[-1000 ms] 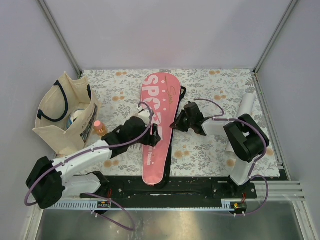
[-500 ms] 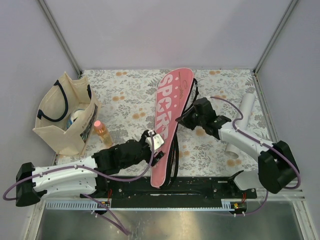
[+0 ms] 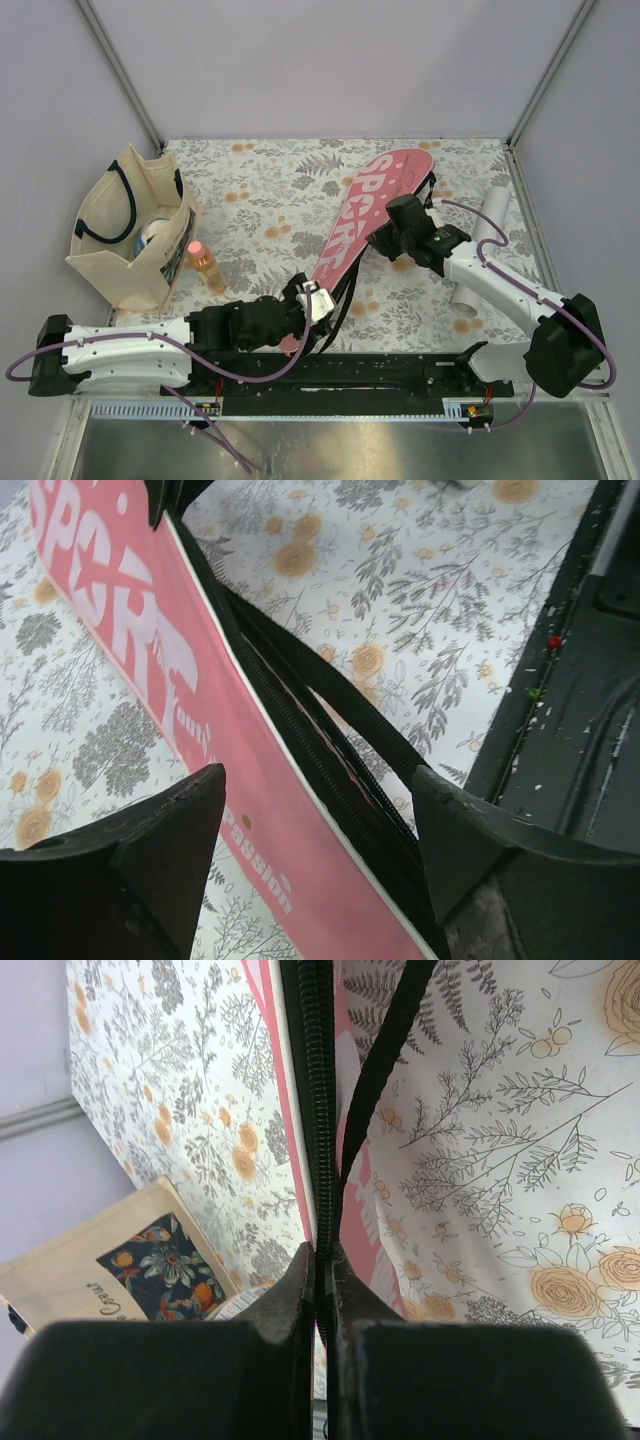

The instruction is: Pack up the badminton gear

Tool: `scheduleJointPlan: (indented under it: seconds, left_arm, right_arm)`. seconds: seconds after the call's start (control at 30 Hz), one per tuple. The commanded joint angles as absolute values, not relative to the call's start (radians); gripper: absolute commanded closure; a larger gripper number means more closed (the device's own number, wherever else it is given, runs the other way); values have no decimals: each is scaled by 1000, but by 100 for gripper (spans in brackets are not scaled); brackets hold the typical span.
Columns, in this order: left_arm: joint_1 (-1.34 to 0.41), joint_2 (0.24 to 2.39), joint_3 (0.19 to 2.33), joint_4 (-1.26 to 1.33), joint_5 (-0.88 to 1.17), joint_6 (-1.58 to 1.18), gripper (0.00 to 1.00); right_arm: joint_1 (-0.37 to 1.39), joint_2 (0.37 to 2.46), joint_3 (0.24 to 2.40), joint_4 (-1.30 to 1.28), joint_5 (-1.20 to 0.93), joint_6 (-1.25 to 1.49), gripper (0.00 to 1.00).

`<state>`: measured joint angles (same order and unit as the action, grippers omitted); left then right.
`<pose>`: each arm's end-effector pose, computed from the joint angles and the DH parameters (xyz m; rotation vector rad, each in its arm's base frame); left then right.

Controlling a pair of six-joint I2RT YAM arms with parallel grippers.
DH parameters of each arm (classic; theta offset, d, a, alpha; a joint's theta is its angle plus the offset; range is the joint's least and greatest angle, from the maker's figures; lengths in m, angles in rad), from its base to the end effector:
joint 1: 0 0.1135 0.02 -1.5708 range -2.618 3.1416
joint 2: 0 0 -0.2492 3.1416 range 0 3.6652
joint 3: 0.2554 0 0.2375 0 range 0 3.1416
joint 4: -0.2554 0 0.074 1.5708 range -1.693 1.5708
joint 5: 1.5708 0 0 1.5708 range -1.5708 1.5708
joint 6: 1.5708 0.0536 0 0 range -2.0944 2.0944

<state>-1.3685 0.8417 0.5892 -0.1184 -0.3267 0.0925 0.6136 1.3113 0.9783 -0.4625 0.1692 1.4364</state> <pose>0.0586 -0.2001 0.2548 1.1352 1.5961 -0.5353 0.2354 0.1548 0.2454 1.0772 2.2529 0.7611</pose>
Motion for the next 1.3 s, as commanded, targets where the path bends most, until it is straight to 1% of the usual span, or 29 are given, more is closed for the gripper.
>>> scheduleJointPlan:
  seconds: [0.0,0.13,0.27,0.37,0.43,0.5,0.53,0.57,0.63,0.7,0.73,0.77,0.8,0.83,0.87,1.03,1.1,1.17,1.27]
  left_arm:
    - [-1381,847,614,-137,-428,95,21]
    - [-1384,896,560,-69,-491,150,21]
    - [-1384,956,560,-51,-503,182,23]
    - [-1385,986,551,-29,-528,189,26]
    - [-1385,994,542,-9,-573,201,32]
    - [-1385,992,537,-5,-604,219,40]
    - [-1387,989,538,-5,-610,232,46]
    - [-1387,986,541,-3,-614,244,55]
    - [-1384,980,545,-9,-621,259,81]
    - [-1375,974,558,-34,-609,255,95]
    - [-1362,965,567,-60,-592,239,100]
    - [-1347,953,578,-81,-560,221,100]
    - [-1324,936,583,-92,-519,204,100]
    - [-1301,913,583,-103,-468,186,100]
    - [-1270,878,581,-112,-404,157,100]
    - [-1137,756,560,-146,-183,80,100]
    - [-1123,750,564,-144,-135,54,100]
    - [-1065,770,603,-185,-53,12,100]
    - [-991,796,641,-239,38,-32,100]
  right_arm:
    - [618,1281,1054,-456,241,1526,100]
    - [617,1292,1068,-463,236,1551,100]
    - [617,1290,1074,-466,245,1562,100]
    - [617,1290,1075,-466,244,1563,100]
    - [617,1290,1071,-456,235,1563,100]
    - [617,1289,1057,-443,226,1569,100]
    - [617,1287,1046,-434,224,1577,100]
    - [617,1285,1034,-425,222,1575,100]
    - [617,1282,1017,-401,216,1568,100]
    - [615,1276,994,-345,201,1528,100]
    - [617,1270,980,-324,201,1494,100]
    - [617,1260,962,-278,198,1446,95]
    - [612,1238,936,-229,198,1386,85]
    - [609,1220,908,-197,198,1296,77]
    - [607,1197,869,-166,198,1229,72]
    - [552,1088,755,24,50,846,54]
    - [516,1063,767,6,3,723,51]
    - [457,1043,788,-52,-76,622,51]
    - [350,1022,819,-107,-91,505,52]
